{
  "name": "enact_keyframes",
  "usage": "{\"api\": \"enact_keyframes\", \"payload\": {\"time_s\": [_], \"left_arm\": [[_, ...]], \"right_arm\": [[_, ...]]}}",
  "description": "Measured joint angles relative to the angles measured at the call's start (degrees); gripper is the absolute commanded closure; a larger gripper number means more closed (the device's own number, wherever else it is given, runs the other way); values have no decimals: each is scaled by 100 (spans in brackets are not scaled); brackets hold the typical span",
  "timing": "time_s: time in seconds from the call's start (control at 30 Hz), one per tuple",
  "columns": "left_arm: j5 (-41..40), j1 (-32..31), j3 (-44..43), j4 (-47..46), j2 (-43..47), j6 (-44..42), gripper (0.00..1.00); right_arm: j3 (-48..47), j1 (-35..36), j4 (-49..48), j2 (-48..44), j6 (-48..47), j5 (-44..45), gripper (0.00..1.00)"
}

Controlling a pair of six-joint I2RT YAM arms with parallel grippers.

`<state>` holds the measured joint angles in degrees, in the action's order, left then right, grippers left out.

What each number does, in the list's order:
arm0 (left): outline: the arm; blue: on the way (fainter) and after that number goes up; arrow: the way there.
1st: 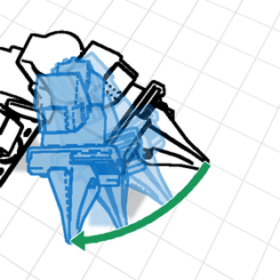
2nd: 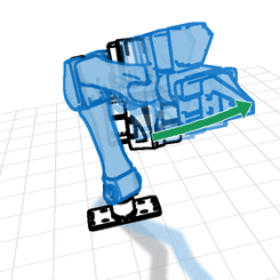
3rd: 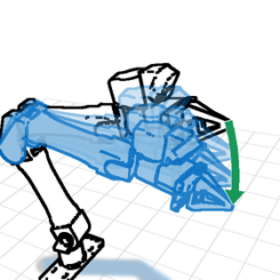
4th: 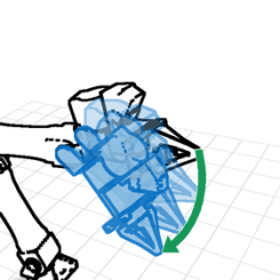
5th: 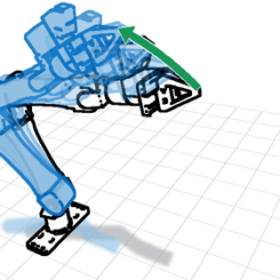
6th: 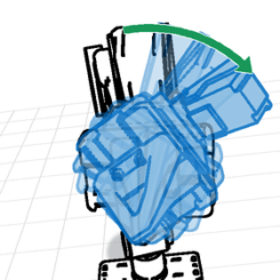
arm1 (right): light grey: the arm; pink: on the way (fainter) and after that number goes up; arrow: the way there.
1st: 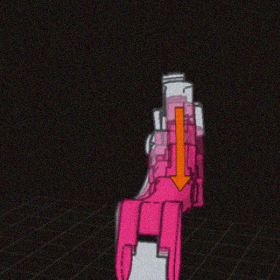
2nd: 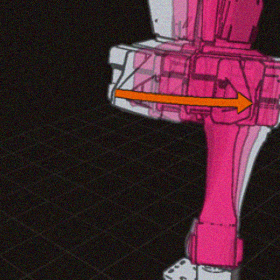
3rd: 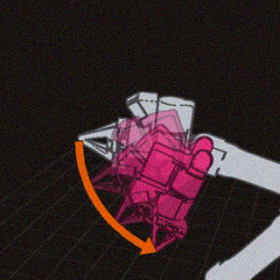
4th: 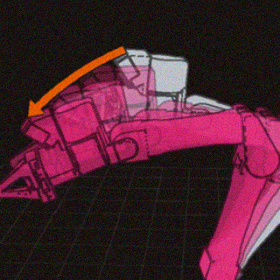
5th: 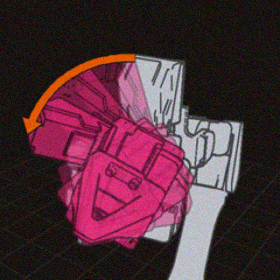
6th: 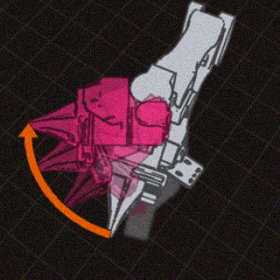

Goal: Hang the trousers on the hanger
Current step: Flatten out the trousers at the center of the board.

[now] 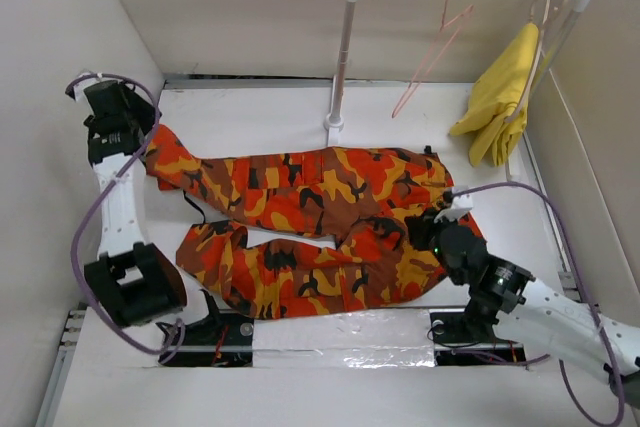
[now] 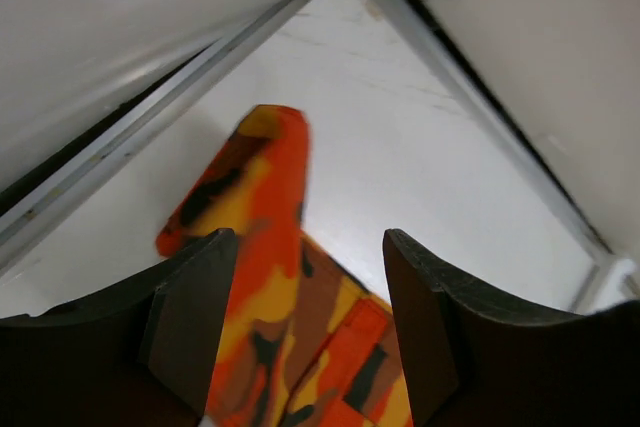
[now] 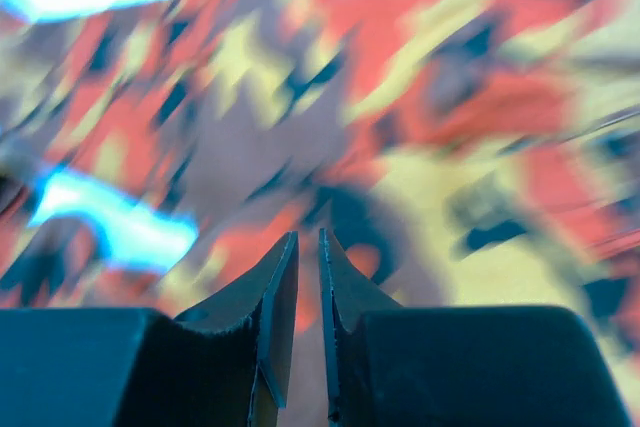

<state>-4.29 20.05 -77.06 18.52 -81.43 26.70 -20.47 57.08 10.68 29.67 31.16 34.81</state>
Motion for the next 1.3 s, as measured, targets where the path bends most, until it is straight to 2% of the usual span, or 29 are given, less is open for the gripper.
{"api": "enact_keyframes", "payload": {"time_s": [0.07, 0.17, 0.2, 0.27, 0.3, 0.4, 0.43, 0.47, 0.53, 0.67, 0.73, 0.83, 1.0, 1.03, 1.07, 1.1, 1.13, 1.23, 1.3], "left_arm": [[-81, -295, 146, -243, 413, 81, 42], [-162, -933, 479, -579, 992, 125, 44], [-177, -1189, 555, -645, 1119, 125, 45], [-201, -1759, 691, -789, 1320, 125, 46], [-164, -2033, 754, -859, 1384, 127, 46], [4, -2817, 1095, -1150, 1545, 177, 48], [92, -3069, 1303, -1276, 1633, 212, 48], [205, -3272, 1499, -1320, 1720, 238, 48], [474, -3532, 1810, -1331, 1858, 273, 48], [850, -3571, 2022, -1325, 1961, 214, 48], [1040, -3567, 2020, -1355, 1963, 122, 48], [1285, -3567, 2017, -1357, 1965, -31, 48], [1539, -3569, 2017, -1360, 1985, -138, 48], [1582, -3569, 2020, -1360, 2002, -138, 48], [1611, -3569, 2017, -1360, 2024, -140, 48], [1633, -3569, 2017, -1360, 2050, -142, 48], [1641, -3569, 2017, -1360, 2081, -142, 48], [1657, -3569, 2020, -1362, 2162, -146, 48], [1652, -3569, 2017, -1364, 2179, -168, 48]], "right_arm": [[-177, -669, -83, 201, -315, -103, 76], [-295, -1978, -378, 758, -846, -772, 63], [-341, -2496, -470, 1054, -1025, -1117, 52], [-544, -3357, -614, 1720, -1333, -1633, 42], [-682, -3818, -686, 2164, -1469, -1904, 34], [-1067, -4868, -1016, 3270, -1722, -2677, 23], [-1117, -5115, -1167, 3541, -1751, -2861, 17], [-1161, -5294, -1303, 3788, -1764, -2990, 15], [-1296, -5499, -1440, 4269, -1801, -3200, 14], [-1875, -5700, -1495, 5289, -1851, -3475, 14], [-2151, -5823, -1578, 5729, -1853, -3738, 21], [-2476, -5934, -1572, 6234, -1895, -4096, 24], [-2677, -6022, -1517, 6553, -1967, -4649, 30], [-2686, -6048, -1512, 6579, -1985, -4750, 34], [-2699, -6078, -1502, 6607, -2015, -4833, 39], [-2712, -6113, -1493, 6625, -2050, -4911, 48], [-2719, -6137, -1478, 6631, -2096, -4970, 73], [-2671, -6205, -1469, 6603, -2118, -5152, 100], [-2446, -6249, -1593, 6404, -2079, -5180, 100]]}}
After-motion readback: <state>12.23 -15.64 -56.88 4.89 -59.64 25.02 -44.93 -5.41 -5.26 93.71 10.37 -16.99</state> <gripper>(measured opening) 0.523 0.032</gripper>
